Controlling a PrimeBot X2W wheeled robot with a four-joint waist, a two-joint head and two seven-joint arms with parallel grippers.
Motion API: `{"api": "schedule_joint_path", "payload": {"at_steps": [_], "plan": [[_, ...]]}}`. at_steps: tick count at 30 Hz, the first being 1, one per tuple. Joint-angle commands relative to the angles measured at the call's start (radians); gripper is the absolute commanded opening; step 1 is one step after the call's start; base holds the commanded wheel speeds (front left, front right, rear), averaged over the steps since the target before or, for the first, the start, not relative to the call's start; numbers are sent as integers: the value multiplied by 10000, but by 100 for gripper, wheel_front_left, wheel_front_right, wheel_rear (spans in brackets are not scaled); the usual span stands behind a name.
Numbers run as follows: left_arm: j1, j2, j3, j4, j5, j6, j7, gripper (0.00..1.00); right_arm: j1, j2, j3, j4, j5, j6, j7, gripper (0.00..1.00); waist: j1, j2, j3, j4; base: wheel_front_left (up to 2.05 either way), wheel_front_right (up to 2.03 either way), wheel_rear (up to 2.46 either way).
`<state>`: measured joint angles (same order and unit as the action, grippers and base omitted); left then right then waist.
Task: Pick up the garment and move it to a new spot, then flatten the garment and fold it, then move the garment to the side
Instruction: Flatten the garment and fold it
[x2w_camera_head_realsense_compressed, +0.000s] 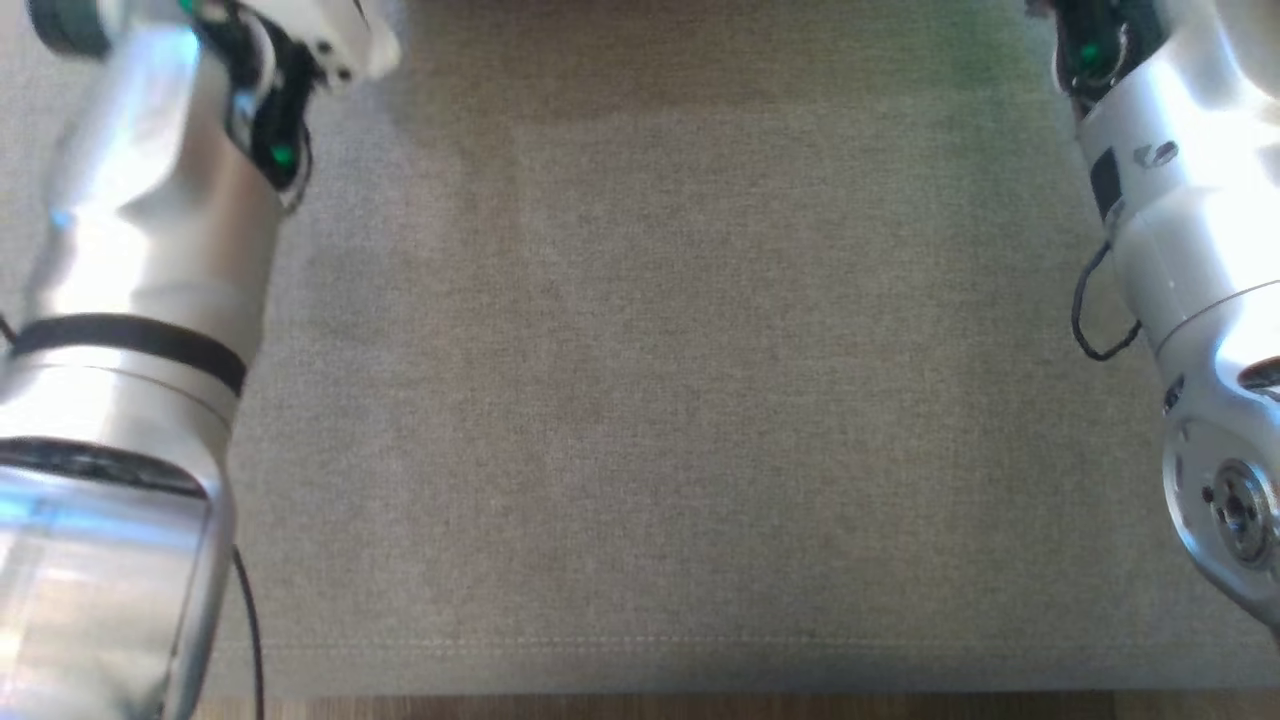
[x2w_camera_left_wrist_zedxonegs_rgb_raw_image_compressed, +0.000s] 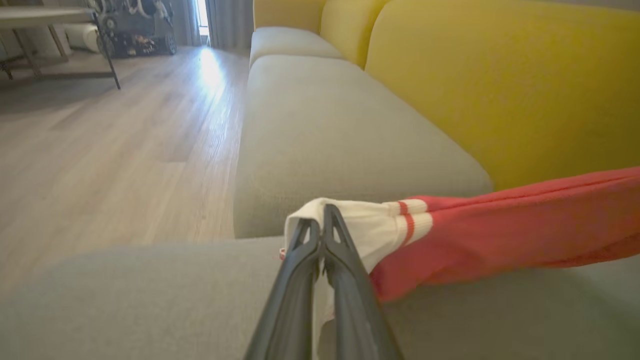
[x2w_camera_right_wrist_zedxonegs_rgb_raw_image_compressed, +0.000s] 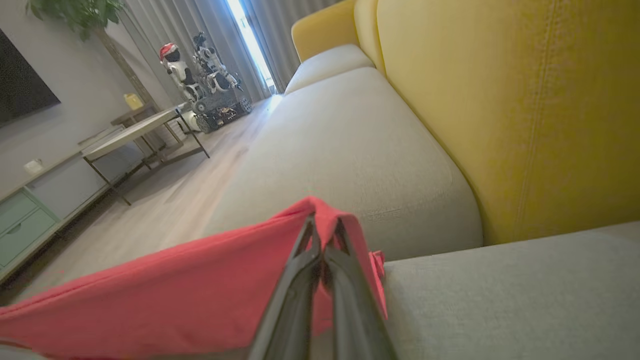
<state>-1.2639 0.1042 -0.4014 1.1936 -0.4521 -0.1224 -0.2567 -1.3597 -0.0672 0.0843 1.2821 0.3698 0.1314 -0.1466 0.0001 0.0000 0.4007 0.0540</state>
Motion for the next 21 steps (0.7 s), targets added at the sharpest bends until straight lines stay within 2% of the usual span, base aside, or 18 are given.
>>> {"api": "schedule_joint_path", "payload": {"at_steps": [1,7,11,17,21], "plan": [[-408,365,255,-101,-96,13,-48,0,-142,170,115,-236,4,-7,-77,0,-1,0,14,8,0,0,0],[352,160,466,335,-448,-34,-50,0,560,170,785,-9,340,-7,291,0,-1,0,-233,-23,0,0,0],[1191,177,667,72,-600,-53,-50,0,1529,170,1756,-303,789,-7,399,0,-1,0,-534,-38,0,0,0],[3755,216,1260,-1312,-672,-62,-50,0,4172,170,2844,-911,1720,-7,39,0,-1,0,-1882,-16,0,0,0],[5809,246,1508,-2444,-386,-16,-50,0,5902,170,3179,-1326,2341,-7,-181,0,-1,0,-2717,1,0,0,0]]}}
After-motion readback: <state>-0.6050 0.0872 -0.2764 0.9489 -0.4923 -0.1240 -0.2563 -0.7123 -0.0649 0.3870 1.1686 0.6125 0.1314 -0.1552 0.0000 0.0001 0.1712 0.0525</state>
